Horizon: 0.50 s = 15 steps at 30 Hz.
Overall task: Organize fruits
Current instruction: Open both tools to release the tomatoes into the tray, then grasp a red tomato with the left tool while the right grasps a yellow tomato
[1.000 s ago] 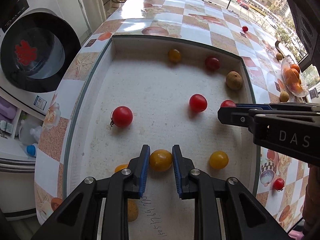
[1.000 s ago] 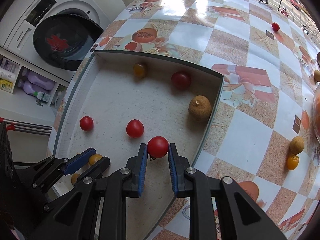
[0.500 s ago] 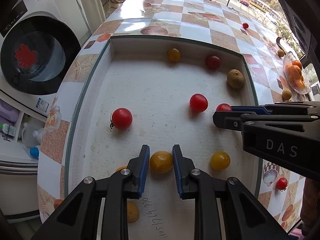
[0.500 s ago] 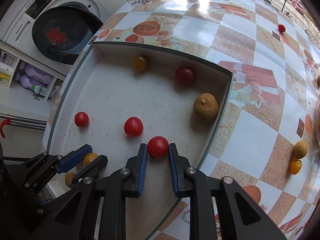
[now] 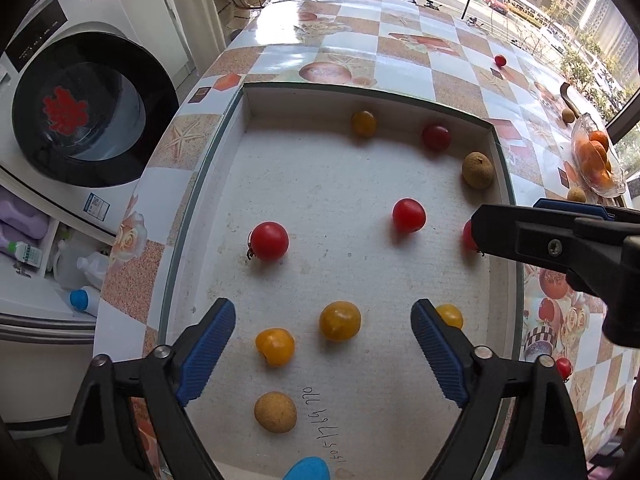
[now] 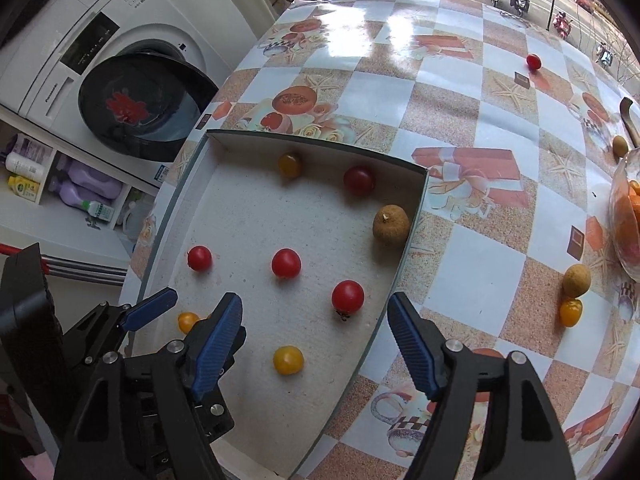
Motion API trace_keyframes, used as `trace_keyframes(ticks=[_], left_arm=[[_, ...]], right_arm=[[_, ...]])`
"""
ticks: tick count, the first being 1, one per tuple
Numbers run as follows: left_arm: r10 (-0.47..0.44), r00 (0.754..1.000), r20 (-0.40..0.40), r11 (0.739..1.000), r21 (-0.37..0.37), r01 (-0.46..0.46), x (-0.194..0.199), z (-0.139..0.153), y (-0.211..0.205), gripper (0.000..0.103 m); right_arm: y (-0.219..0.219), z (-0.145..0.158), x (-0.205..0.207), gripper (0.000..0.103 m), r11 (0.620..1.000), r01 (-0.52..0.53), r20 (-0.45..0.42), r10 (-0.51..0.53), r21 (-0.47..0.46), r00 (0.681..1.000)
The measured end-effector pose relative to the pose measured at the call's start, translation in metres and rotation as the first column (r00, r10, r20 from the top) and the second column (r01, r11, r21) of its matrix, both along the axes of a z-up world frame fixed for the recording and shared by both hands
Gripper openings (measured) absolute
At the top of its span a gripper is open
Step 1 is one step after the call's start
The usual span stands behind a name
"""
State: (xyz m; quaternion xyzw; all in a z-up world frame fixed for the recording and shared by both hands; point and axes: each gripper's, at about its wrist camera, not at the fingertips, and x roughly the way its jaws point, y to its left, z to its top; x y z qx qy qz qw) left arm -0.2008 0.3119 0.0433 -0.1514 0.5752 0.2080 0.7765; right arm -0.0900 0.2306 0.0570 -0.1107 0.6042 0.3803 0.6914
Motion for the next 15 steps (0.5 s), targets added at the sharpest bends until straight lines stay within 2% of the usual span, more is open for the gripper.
trace_keyframes(ticks=[5, 9, 15], left_arm=[[-0.024, 0.999, -0.025, 0.999, 0.022, 0.024, 0.000, 0.001, -0.008, 0.102], [-0.008, 0.998, -0.062, 0.999, 0.047, 0.011, 0.000, 0.000, -0.010, 0.102], [-0.003, 0.999, -0.054, 0.999, 0.051, 0.006, -0.005, 0.009, -0.017, 0.102]], right_arm=[[-0.011, 0.002, 0.000, 0.086, 1.000, 0.025, 0.000, -0.025, -0.015, 1.000], [-0.021, 0.004, -0.002, 0.087, 0.999, 0.038, 0.023, -0.037, -0.022, 0.999], [-0.051, 0.004, -0.003, 0.087, 0.997, 0.065, 0.011, -0.065, -0.029, 0.998]])
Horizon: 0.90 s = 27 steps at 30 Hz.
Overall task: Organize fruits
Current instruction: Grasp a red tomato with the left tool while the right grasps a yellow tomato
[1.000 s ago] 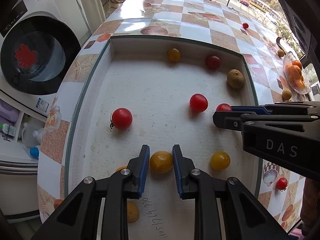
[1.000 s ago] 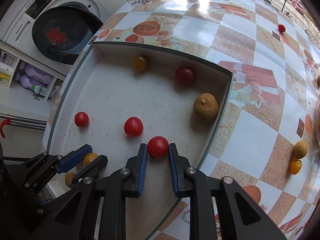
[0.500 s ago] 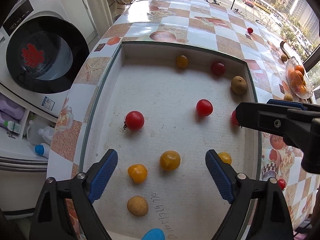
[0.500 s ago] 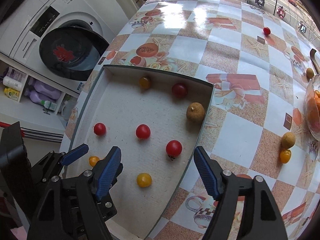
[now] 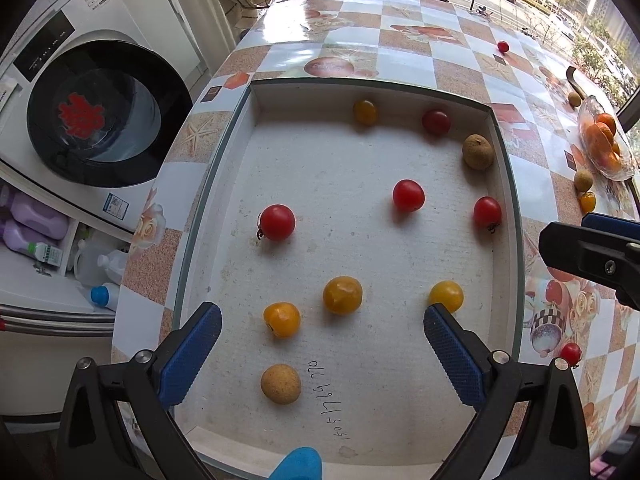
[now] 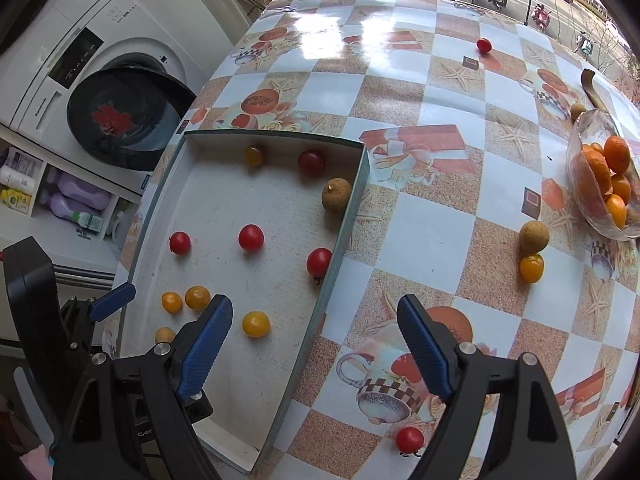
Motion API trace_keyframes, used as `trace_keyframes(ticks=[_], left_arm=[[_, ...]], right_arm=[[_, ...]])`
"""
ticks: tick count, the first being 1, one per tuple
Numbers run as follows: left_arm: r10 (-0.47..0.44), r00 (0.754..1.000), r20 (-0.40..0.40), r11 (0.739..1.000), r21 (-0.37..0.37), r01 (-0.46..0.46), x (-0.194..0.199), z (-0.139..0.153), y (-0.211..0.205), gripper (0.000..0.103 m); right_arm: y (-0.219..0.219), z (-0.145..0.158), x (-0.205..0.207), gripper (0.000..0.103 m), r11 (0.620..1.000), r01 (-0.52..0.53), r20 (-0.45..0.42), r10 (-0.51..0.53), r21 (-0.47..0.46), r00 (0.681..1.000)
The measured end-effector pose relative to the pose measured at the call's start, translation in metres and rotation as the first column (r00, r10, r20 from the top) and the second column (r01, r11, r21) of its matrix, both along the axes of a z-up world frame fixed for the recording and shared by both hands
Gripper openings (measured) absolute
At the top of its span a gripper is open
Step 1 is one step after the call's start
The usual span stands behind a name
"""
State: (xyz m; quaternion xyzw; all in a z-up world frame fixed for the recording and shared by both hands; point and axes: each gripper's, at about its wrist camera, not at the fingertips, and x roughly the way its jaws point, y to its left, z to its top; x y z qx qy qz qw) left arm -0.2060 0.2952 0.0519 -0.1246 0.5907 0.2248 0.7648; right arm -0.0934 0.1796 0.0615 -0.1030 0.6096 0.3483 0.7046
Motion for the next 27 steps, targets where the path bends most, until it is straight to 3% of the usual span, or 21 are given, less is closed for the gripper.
trace_keyframes(ticks=[5, 13, 18, 27], left_arm=[[-0.049, 0.999, 0.019, 0.999, -0.018, 0.049, 0.003, 0.010, -0.021, 0.102], [-0.141, 0.986, 0.091, 0.980, -0.126, 0.152, 0.024, 0.028, -0.078, 0.101], [-0.214, 0.974, 0.077, 0.968, -0.117, 0.222, 0.038, 0.023, -0.130, 0.101], [-0.186, 0.982, 0.031, 0.975, -0.120, 0.188, 0.052, -0.015, -0.174, 0.101]], right_arm=[[-0.040, -0.005, 0.018, 0.087, 0.995, 0.090, 0.014, -0.090, -0.036, 0.996], [-0.113, -0.018, 0.053, 0.087, 0.963, 0.249, 0.026, -0.248, -0.103, 0.968], [-0.125, -0.023, 0.067, 0.087, 0.962, 0.252, 0.037, -0.250, -0.106, 0.968], [-0.106, -0.036, 0.086, 0.083, 0.978, 0.190, 0.055, -0.186, -0.085, 0.981]])
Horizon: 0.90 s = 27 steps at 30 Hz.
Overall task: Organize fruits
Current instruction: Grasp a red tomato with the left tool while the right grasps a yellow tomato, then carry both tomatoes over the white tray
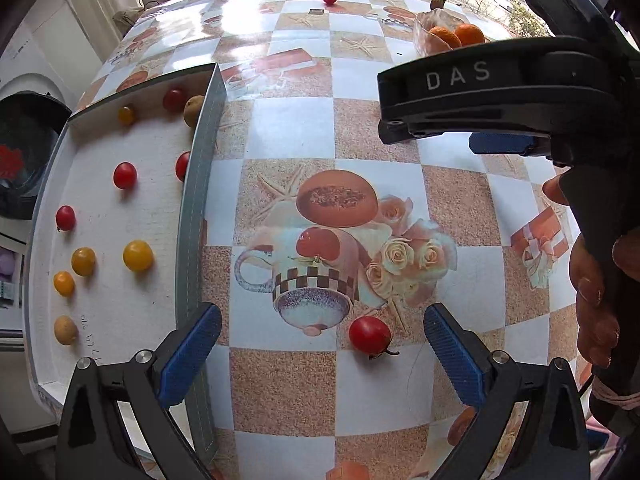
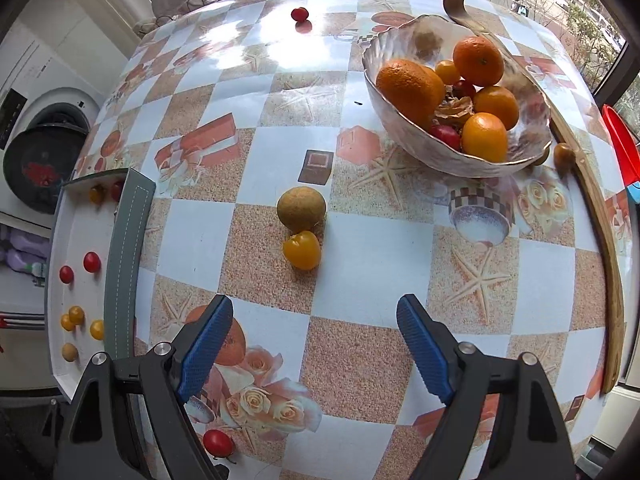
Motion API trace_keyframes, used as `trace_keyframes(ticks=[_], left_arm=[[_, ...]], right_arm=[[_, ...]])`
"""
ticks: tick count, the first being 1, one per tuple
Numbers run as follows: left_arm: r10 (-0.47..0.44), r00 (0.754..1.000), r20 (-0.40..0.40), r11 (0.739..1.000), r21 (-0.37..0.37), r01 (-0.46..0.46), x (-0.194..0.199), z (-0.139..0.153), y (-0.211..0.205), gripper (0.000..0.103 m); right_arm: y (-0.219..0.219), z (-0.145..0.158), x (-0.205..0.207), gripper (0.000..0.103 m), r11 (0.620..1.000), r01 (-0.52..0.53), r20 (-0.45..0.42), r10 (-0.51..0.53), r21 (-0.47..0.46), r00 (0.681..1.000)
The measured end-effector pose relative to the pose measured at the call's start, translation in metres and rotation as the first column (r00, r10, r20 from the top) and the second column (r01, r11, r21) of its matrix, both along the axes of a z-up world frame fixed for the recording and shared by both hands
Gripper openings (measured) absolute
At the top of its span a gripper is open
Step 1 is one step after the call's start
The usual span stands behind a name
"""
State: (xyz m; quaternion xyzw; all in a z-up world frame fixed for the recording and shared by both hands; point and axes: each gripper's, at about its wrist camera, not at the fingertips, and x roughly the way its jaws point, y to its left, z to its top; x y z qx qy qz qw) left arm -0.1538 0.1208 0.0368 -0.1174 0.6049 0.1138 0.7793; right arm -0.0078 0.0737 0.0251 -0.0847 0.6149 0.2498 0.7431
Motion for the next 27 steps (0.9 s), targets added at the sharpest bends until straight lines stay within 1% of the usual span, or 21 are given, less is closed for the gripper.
trace_keyframes(ticks=[1, 3, 4, 6, 9, 11, 12, 13, 14, 15, 16, 17, 19, 20, 22, 25, 27], left_arm=[[0.001, 1.000, -0.008, 1.000, 0.005, -0.001, 0.002, -0.004, -0.003, 0.101], [0.000, 1.000, -0.019, 1.000, 0.014, 0.001, 0.005, -0.011, -0.009, 0.101], [0.001, 1.000, -0.024, 1.000, 0.015, -0.001, 0.005, -0.013, -0.011, 0.101], [0.007, 0.999, -0.040, 1.000, 0.005, -0.007, 0.006, -0.018, -0.013, 0.101], [0.016, 0.997, -0.069, 1.000, -0.013, -0.017, 0.008, -0.025, -0.015, 0.101], [0.016, 0.997, -0.077, 1.000, -0.009, -0.017, 0.008, -0.026, -0.017, 0.101], [0.014, 0.997, -0.078, 1.000, -0.012, -0.015, 0.008, -0.026, -0.018, 0.101], [0.015, 0.997, -0.078, 1.000, -0.018, -0.016, 0.008, -0.025, -0.021, 0.097], [0.017, 0.997, -0.075, 1.000, -0.005, -0.018, 0.008, -0.023, -0.021, 0.093], [0.013, 0.997, -0.070, 1.000, 0.001, -0.013, 0.008, -0.021, -0.022, 0.086], [0.008, 0.998, -0.063, 1.000, 0.001, -0.008, 0.008, -0.017, -0.026, 0.076], [0.001, 0.998, -0.055, 1.000, 0.003, -0.001, 0.009, -0.015, -0.027, 0.070], [-0.011, 0.999, -0.050, 1.000, 0.003, 0.011, 0.010, -0.011, -0.029, 0.048], [-0.012, 0.999, -0.049, 1.000, 0.001, 0.012, 0.010, -0.009, -0.029, 0.042], [-0.010, 0.999, -0.039, 1.000, -0.028, 0.009, 0.008, -0.007, -0.027, 0.022], [-0.005, 1.000, -0.024, 0.995, -0.096, 0.002, 0.005, -0.004, -0.019, 0.022], [-0.004, 1.000, -0.014, 0.992, -0.125, 0.002, 0.000, -0.002, -0.013, 0.022]], right_arm=[[0.003, -0.002, 0.002, 0.080, 1.000, -0.009, 0.001, 0.009, 0.002, 1.000], [0.007, -0.004, 0.005, 0.077, 1.000, -0.021, 0.006, 0.021, 0.003, 1.000], [0.009, -0.006, 0.006, 0.074, 1.000, -0.025, 0.008, 0.025, 0.002, 1.000], [0.011, -0.008, 0.009, 0.068, 1.000, -0.030, 0.005, 0.030, 0.005, 1.000], [0.015, -0.009, 0.010, 0.066, 0.999, -0.045, 0.022, 0.044, 0.006, 0.999], [0.018, -0.009, 0.011, 0.062, 0.998, -0.055, 0.032, 0.055, 0.004, 0.998], [0.020, -0.009, 0.011, 0.058, 0.998, -0.062, 0.037, 0.062, 0.000, 0.997], [0.023, -0.010, 0.011, 0.051, 0.998, -0.069, 0.044, 0.069, -0.006, 0.997], [0.023, -0.010, 0.010, 0.047, 0.997, -0.075, 0.051, 0.076, -0.011, 0.996], [0.023, -0.009, 0.010, 0.035, 0.997, -0.081, 0.053, 0.081, -0.012, 0.995], [0.023, -0.010, 0.010, 0.025, 0.996, -0.084, 0.050, 0.084, -0.009, 0.995], [0.023, -0.010, 0.011, 0.024, 0.997, -0.083, 0.047, 0.083, -0.005, 0.995], [0.020, -0.010, 0.011, 0.022, 0.997, -0.075, 0.041, 0.075, 0.006, 0.996], [0.017, -0.009, 0.011, 0.022, 0.997, -0.071, 0.038, 0.070, 0.012, 0.997], [0.013, -0.007, 0.009, 0.022, 0.998, -0.062, 0.035, 0.062, 0.023, 0.997], [0.004, -0.002, 0.005, 0.022, 0.998, -0.052, 0.034, 0.051, 0.037, 0.998], [0.001, 0.000, 0.003, 0.022, 0.998, -0.043, 0.029, 0.042, 0.048, 0.999]])
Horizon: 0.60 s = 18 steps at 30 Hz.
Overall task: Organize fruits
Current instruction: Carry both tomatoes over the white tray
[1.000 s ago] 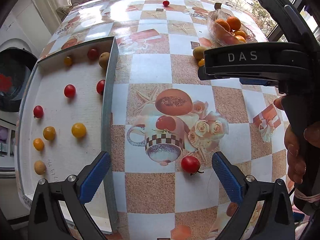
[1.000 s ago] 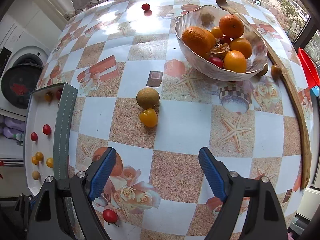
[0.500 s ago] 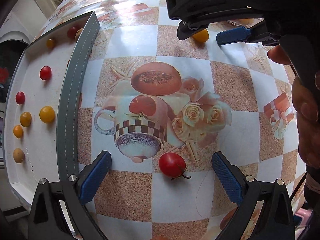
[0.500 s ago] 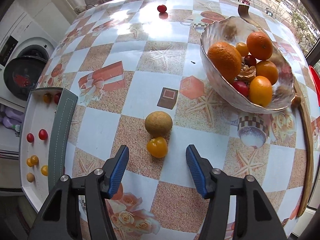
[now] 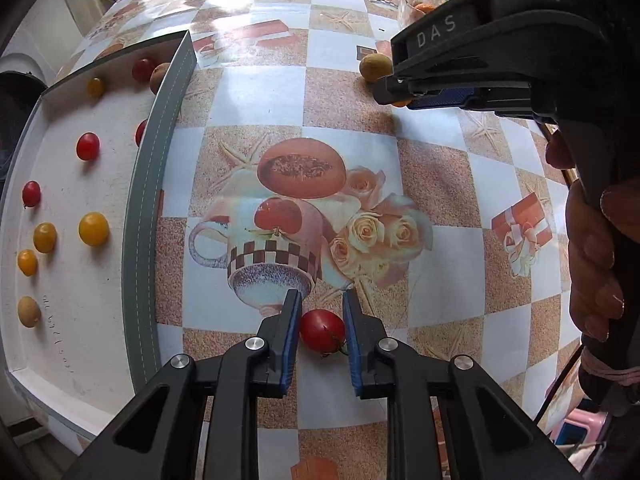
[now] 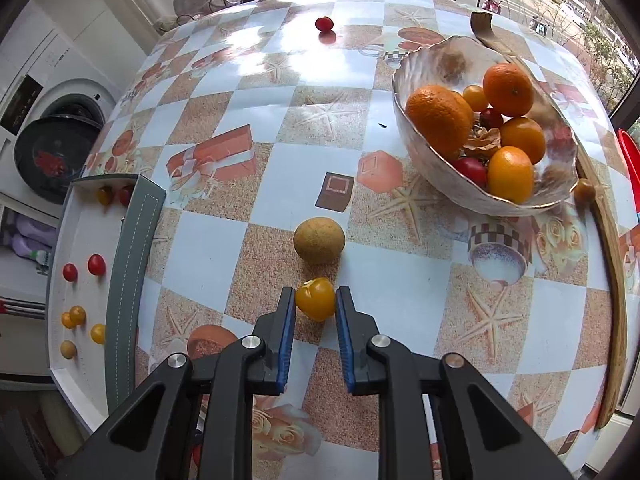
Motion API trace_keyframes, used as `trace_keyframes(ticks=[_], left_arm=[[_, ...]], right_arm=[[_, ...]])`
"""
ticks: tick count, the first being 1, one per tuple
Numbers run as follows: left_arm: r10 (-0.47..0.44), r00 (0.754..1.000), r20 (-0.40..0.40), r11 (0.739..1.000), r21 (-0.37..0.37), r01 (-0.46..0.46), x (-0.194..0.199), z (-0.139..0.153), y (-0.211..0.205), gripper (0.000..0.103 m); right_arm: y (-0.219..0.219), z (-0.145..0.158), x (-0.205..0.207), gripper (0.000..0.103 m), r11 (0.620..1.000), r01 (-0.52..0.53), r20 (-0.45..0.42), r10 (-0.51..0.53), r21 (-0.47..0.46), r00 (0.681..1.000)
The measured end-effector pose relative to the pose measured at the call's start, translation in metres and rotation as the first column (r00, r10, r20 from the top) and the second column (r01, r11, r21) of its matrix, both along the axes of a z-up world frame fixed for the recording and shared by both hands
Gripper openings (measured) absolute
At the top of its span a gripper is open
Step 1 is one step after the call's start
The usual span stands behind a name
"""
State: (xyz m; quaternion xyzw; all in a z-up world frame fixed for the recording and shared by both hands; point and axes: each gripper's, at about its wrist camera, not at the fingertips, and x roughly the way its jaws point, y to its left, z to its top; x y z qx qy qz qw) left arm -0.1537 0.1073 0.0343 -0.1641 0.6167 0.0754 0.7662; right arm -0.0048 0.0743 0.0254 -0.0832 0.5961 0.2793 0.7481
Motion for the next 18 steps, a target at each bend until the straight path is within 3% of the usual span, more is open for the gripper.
trace_keyframes(ticks=[10, 18], left_arm=[[-0.015, 0.997, 0.078, 0.998, -0.056, 0.019, -0.016, 0.037, 0.021, 0.022], [0.031, 0.994, 0.108, 0.998, -0.052, -0.025, -0.045, 0.053, 0.054, 0.022]], right_arm=[[-0.012, 0.014, -0.020, 0.022, 0.998, 0.027, -0.042, -0.025, 0.051, 0.999], [0.014, 0.029, -0.043, 0.022, 0.996, -0.025, -0.055, 0.030, 0.084, 0.998]])
